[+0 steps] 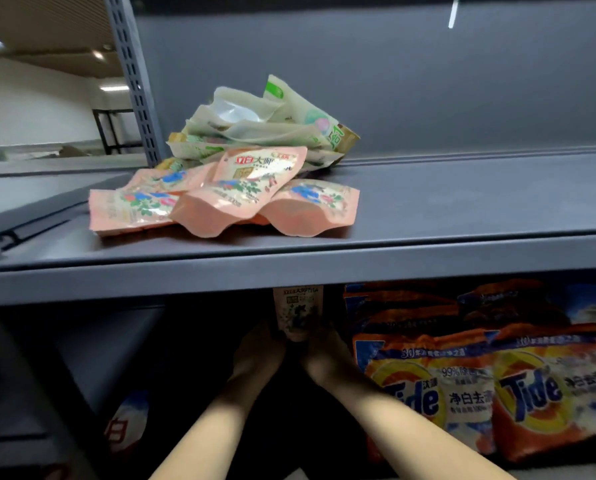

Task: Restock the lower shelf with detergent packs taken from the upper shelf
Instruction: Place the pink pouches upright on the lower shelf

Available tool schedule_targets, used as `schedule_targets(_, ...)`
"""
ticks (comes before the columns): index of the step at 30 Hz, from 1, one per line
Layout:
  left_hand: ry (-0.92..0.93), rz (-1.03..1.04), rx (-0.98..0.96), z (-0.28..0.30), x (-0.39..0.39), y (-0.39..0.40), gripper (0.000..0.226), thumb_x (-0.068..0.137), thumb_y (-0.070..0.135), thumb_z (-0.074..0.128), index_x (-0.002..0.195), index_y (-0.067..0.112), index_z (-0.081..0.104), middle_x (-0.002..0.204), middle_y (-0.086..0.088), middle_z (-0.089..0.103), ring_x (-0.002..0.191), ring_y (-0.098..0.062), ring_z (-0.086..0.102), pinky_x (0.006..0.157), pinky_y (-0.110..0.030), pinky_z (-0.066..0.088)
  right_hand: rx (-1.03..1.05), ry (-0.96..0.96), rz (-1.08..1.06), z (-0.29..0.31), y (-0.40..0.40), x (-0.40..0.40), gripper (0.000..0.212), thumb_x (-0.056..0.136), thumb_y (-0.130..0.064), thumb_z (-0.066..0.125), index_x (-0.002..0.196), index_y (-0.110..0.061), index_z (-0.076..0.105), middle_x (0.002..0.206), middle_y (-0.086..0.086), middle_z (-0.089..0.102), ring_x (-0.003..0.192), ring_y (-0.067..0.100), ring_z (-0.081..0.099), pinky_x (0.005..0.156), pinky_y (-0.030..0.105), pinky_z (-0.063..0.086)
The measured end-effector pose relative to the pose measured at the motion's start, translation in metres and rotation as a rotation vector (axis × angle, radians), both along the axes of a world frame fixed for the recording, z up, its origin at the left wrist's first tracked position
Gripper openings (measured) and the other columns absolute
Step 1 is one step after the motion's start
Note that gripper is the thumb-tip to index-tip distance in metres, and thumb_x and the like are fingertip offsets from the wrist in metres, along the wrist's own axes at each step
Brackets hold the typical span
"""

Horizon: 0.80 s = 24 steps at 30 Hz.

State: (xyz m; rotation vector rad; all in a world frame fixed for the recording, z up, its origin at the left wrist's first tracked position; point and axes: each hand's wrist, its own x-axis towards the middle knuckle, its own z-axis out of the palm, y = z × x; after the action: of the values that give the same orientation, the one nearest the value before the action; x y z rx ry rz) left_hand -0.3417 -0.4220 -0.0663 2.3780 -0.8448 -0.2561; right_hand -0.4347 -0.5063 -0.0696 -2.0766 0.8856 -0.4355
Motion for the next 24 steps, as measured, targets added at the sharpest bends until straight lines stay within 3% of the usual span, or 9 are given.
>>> schedule_targets(2, -0.060, -0.004, 0.086, 0.014, -0.019, 0.018, 0.045, 0.101, 0.036, 0.039, 0.145, 0.024, 0.039, 0.151, -0.005, 0.037, 0.139, -0.021, 0.035, 0.112, -0.032, 0.029, -0.145, 0.072, 0.073, 0.015, 0.004, -0.020, 0.041, 0.096, -0.030, 0.043, 0.138, -0.030, 0.043, 0.135, 0.004, 0.052, 0.120, 0.026, 0.052, 0.098, 0.034, 0.044)
schedule_targets(4, -0.087, 0.056, 0.136, 0.033, -0.040, 0.035, 0.043, 0.100, 0.039, 0.041, 0.140, 0.027, 0.046, 0.146, -0.007, 0.045, 0.132, -0.024, 0.044, 0.107, -0.033, 0.037, -0.252, 0.157, 0.123, 0.032, 0.004, -0.042, 0.039, 0.094, -0.034, 0.047, 0.133, -0.038, 0.046, 0.136, 0.002, 0.052, 0.120, 0.028, 0.053, 0.095, 0.033, 0.043)
schedule_targets(6, -0.093, 0.116, 0.148, 0.055, -0.067, 0.054, 0.040, 0.097, 0.042, 0.042, 0.133, 0.028, 0.053, 0.134, -0.006, 0.054, 0.122, -0.026, 0.052, 0.098, -0.031, 0.043, -0.334, 0.248, 0.185, 0.050, 0.005, -0.064, 0.038, 0.094, -0.037, 0.046, 0.132, -0.040, 0.046, 0.137, 0.001, 0.051, 0.122, 0.027, 0.053, 0.095, 0.034, 0.043)
schedule_targets(8, -0.199, 0.124, 0.099, 0.075, -0.096, 0.072, 0.035, 0.092, 0.042, 0.046, 0.120, 0.024, 0.060, 0.112, -0.001, 0.062, 0.106, -0.023, 0.059, 0.089, -0.029, 0.045, -0.398, 0.320, 0.268, 0.065, 0.008, -0.087, 0.038, 0.092, -0.038, 0.043, 0.128, -0.031, 0.050, 0.130, 0.005, 0.056, 0.115, 0.025, 0.056, 0.089, 0.032, 0.045)
schedule_targets(11, -0.430, 0.128, -0.141, 0.107, -0.128, 0.096, 0.022, 0.089, 0.045, 0.048, 0.094, 0.027, 0.060, 0.089, 0.010, 0.061, 0.088, -0.016, 0.059, 0.080, -0.031, 0.044, -0.515, 0.236, 0.310, 0.095, 0.013, -0.120, 0.032, 0.087, -0.041, 0.045, 0.110, -0.023, 0.059, 0.100, 0.000, 0.065, 0.090, 0.021, 0.061, 0.068, 0.031, 0.046)
schedule_targets(14, -0.561, 0.164, -0.428, 0.146, -0.146, 0.115, 0.024, 0.084, 0.045, 0.052, 0.071, 0.025, 0.056, 0.069, 0.011, 0.059, 0.069, -0.010, 0.055, 0.067, -0.029, 0.043, -0.573, 0.054, 0.328, 0.136, 0.027, -0.145, 0.026, 0.087, -0.051, 0.049, 0.098, -0.031, 0.063, 0.091, -0.012, 0.067, 0.086, 0.010, 0.062, 0.069, 0.030, 0.049)
schedule_targets(18, -0.677, 0.226, -0.752, 0.203, -0.135, 0.128, 0.027, 0.081, 0.039, 0.051, 0.061, 0.021, 0.049, 0.056, 0.007, 0.050, 0.061, -0.022, 0.051, 0.057, -0.031, 0.037, -0.535, -0.154, 0.345, 0.191, 0.045, -0.162, 0.033, 0.081, -0.058, 0.049, 0.076, -0.029, 0.066, 0.070, -0.013, 0.068, 0.068, 0.002, 0.061, 0.065, 0.030, 0.051)
schedule_targets(21, -0.648, 0.288, -0.649, 0.243, -0.098, 0.120, 0.017, 0.086, 0.032, 0.055, 0.074, 0.020, 0.056, 0.073, 0.004, 0.059, 0.078, -0.027, 0.056, 0.066, -0.033, 0.042, -0.576, -0.291, 0.188, 0.223, 0.040, -0.155, 0.033, 0.086, -0.046, 0.053, 0.064, -0.021, 0.061, 0.063, -0.005, 0.066, 0.066, 0.014, 0.061, 0.062, 0.034, 0.049)
schedule_targets(24, -0.472, 0.270, -0.266, 0.265, -0.057, 0.105, 0.019, 0.088, 0.039, 0.051, 0.089, 0.020, 0.057, 0.099, 0.000, 0.064, 0.095, -0.025, 0.055, 0.076, -0.034, 0.044, -0.627, -0.169, -0.004, 0.242, 0.021, -0.131, 0.035, 0.088, -0.037, 0.053, 0.065, -0.013, 0.060, 0.066, 0.003, 0.063, 0.071, 0.025, 0.056, 0.058, 0.032, 0.044)
